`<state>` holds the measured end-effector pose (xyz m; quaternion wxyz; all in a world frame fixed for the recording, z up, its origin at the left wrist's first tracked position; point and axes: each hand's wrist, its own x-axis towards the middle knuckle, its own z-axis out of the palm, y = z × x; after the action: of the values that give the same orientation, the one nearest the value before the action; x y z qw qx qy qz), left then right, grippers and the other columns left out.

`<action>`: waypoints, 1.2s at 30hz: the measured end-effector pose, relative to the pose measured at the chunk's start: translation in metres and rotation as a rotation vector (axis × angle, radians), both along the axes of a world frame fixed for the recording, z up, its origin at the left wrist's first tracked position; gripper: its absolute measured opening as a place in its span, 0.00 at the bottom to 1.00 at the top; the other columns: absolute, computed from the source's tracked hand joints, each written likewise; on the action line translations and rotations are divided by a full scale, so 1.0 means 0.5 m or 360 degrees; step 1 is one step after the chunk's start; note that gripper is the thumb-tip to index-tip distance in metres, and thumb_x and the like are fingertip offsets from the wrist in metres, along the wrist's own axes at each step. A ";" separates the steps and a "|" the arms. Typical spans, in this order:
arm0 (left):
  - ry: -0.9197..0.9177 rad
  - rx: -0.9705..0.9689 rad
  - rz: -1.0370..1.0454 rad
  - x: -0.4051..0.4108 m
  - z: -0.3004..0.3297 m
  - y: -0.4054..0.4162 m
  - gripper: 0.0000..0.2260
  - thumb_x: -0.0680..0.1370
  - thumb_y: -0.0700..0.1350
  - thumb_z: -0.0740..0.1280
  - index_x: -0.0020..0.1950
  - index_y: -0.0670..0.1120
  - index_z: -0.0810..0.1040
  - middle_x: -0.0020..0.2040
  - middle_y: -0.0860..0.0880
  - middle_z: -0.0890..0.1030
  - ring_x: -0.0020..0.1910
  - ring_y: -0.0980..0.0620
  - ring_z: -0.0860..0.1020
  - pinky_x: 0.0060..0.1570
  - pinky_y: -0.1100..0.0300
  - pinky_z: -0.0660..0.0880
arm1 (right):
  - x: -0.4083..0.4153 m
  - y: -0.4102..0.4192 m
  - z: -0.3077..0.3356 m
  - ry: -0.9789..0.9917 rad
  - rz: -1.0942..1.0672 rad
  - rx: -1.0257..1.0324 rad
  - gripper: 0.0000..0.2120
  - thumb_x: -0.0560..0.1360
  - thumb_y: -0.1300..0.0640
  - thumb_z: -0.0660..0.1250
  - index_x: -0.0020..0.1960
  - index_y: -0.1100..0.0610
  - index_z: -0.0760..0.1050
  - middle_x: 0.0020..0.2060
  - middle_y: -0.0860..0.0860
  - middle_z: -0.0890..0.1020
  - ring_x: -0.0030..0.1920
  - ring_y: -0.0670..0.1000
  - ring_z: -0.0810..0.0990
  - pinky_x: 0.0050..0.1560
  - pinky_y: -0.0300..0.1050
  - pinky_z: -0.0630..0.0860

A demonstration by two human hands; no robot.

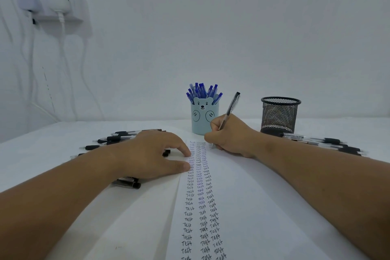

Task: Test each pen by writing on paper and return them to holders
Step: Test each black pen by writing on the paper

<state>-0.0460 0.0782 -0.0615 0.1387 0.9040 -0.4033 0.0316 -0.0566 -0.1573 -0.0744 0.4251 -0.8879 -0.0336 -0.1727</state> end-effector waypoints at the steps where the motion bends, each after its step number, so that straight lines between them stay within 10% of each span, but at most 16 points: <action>1: 0.0005 0.0001 0.0005 0.000 0.000 0.000 0.13 0.74 0.65 0.68 0.57 0.67 0.78 0.60 0.73 0.74 0.66 0.68 0.68 0.73 0.61 0.60 | 0.000 0.000 0.000 -0.0015 -0.0011 -0.0014 0.18 0.70 0.63 0.70 0.28 0.54 0.64 0.26 0.54 0.72 0.28 0.50 0.71 0.30 0.38 0.66; 36: 0.0012 0.0046 0.0033 -0.002 0.002 0.001 0.14 0.75 0.65 0.66 0.60 0.66 0.78 0.61 0.73 0.74 0.67 0.68 0.67 0.73 0.63 0.58 | 0.001 -0.005 -0.003 -0.0097 0.0026 -0.0145 0.18 0.70 0.64 0.68 0.30 0.55 0.62 0.23 0.47 0.63 0.25 0.43 0.61 0.26 0.35 0.57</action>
<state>-0.0469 0.0786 -0.0606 0.1269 0.9101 -0.3938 0.0239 -0.0560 -0.1600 -0.0759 0.3843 -0.9004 -0.0615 -0.1945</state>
